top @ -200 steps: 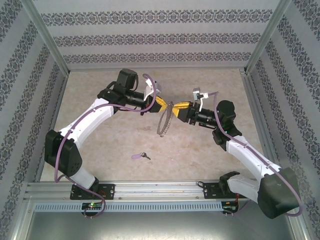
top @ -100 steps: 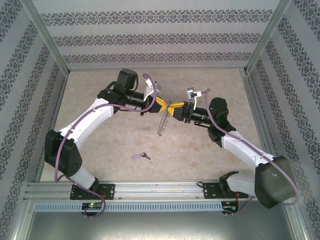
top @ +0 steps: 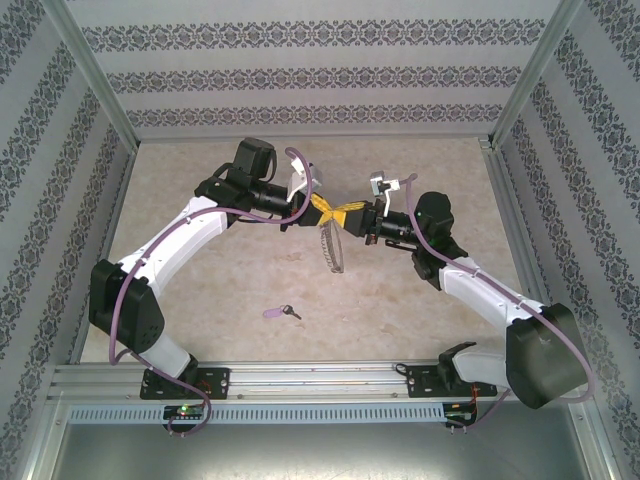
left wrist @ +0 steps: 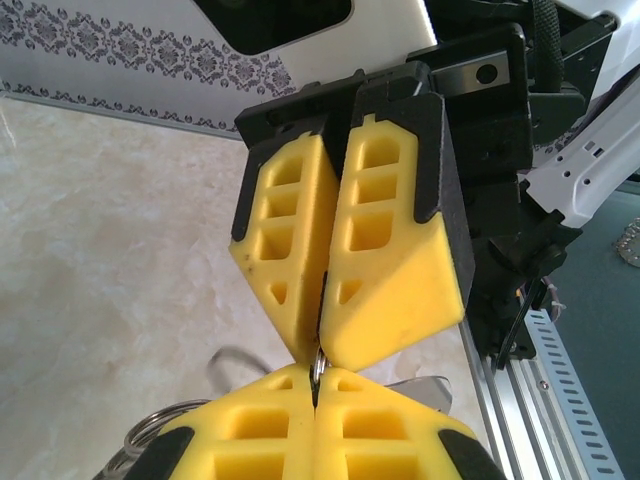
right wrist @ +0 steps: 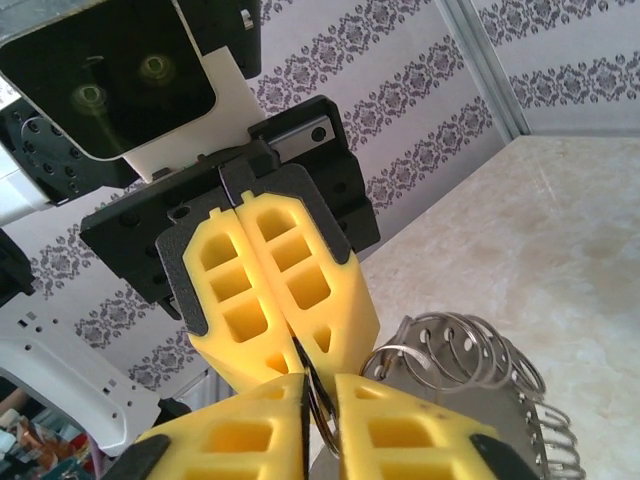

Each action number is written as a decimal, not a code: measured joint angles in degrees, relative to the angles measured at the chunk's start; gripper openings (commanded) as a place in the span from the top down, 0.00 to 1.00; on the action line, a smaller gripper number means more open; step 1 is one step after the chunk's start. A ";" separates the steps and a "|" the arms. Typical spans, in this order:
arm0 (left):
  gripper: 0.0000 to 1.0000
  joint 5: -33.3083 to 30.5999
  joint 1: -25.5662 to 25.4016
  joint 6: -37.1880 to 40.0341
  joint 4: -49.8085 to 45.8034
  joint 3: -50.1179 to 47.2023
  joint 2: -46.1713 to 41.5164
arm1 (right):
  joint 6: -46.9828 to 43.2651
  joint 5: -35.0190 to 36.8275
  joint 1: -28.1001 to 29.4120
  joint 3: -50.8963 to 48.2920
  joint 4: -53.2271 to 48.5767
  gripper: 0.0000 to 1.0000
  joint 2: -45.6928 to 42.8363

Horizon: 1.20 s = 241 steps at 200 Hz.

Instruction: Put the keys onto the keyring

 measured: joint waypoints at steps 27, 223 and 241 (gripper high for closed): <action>1.00 -0.24 0.04 -0.02 -0.07 0.07 0.00 | -0.33 -0.79 0.00 -0.02 0.33 1.00 0.00; 0.77 -2.80 0.02 -8.96 -1.07 0.74 -0.35 | 0.57 -2.32 -3.82 -0.15 8.72 1.00 1.92; 0.75 -1.64 0.04 -13.42 3.58 -0.55 -0.66 | 0.92 -2.34 -3.82 -0.15 9.40 1.00 1.92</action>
